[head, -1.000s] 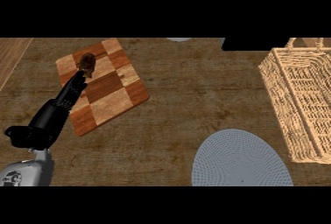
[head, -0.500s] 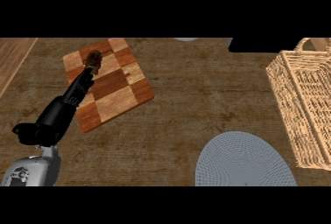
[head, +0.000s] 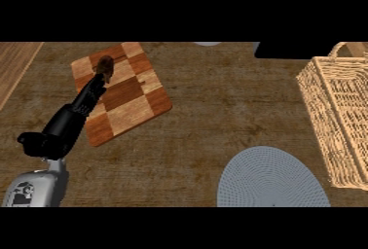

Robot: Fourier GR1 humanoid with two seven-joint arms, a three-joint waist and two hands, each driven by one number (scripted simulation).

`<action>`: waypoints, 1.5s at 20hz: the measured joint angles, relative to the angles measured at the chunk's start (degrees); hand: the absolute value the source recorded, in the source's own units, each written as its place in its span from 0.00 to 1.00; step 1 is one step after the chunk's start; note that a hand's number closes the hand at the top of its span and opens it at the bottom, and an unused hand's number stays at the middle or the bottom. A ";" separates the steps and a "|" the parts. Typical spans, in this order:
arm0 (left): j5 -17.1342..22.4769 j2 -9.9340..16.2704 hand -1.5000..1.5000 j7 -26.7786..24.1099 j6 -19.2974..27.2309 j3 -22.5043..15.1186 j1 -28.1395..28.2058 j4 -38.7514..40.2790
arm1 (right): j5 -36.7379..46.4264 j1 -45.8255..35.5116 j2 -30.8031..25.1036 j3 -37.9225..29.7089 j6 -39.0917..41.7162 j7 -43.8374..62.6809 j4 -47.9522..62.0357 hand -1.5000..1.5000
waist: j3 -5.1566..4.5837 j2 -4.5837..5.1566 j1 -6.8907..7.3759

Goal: Pick the bell pepper from the placemat and place it in the basket

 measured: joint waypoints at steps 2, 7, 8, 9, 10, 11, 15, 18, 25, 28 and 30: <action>-0.17 -0.02 0.50 -0.66 0.07 0.15 0.32 0.50 | 0.37 -3.65 -1.37 0.48 0.54 -0.18 4.93 1.00 | 0.00 -0.07 -0.31; -0.50 -0.38 0.50 -0.16 0.36 -0.06 0.80 -0.33 | 3.21 -10.23 -2.30 3.42 2.57 -4.44 17.29 1.00 | 0.05 -0.16 -0.70; -0.43 -0.37 0.50 0.07 0.30 -0.06 1.22 -0.90 | 3.73 -11.02 -2.15 3.68 3.15 -6.35 19.99 1.00 | 0.06 -0.17 -0.72; -0.40 -0.38 0.50 0.10 0.36 0.10 0.94 -0.72 | 4.52 -11.71 -1.91 4.13 3.49 -7.34 21.81 1.00 | 0.07 -0.18 -0.82; -0.44 -0.18 0.50 -0.60 0.15 0.25 1.16 -0.32 | 5.09 -12.66 -2.06 4.19 4.04 -9.38 24.80 1.00 | 0.07 -0.17 -0.83; -0.49 -0.24 0.50 -1.29 0.07 0.23 1.50 -0.05 | 5.79 -13.67 -1.83 4.56 4.24 -11.28 27.60 1.00 | 0.08 -0.17 -0.83; -0.90 -0.38 0.50 -1.93 0.19 0.17 2.22 0.02 | 9.55 -16.48 -0.25 5.53 2.95 -18.59 36.01 1.00 | 0.11 -0.17 -0.90; -0.67 0.01 0.50 -1.76 -0.21 0.52 1.98 -0.12 | 11.90 -19.21 -0.14 5.34 1.98 -24.74 43.12 1.00 | 0.11 -0.17 -0.87; -1.30 -1.04 0.50 -1.28 0.63 -0.12 1.45 0.01 | 13.45 -24.70 2.26 3.35 -2.43 -33.89 55.30 0.00 | 0.11 -0.15 -0.88; -0.33 -0.43 0.50 -0.16 0.03 0.77 0.47 -0.13 | 13.71 -28.14 1.60 2.73 -2.67 -37.96 63.01 0.00 | 0.10 -0.13 -0.81; -0.14 -0.14 0.50 -0.17 -0.39 0.93 1.17 -0.89 | 14.13 -29.12 1.25 2.84 -2.87 -39.84 64.99 0.00 | 0.10 -0.18 -0.89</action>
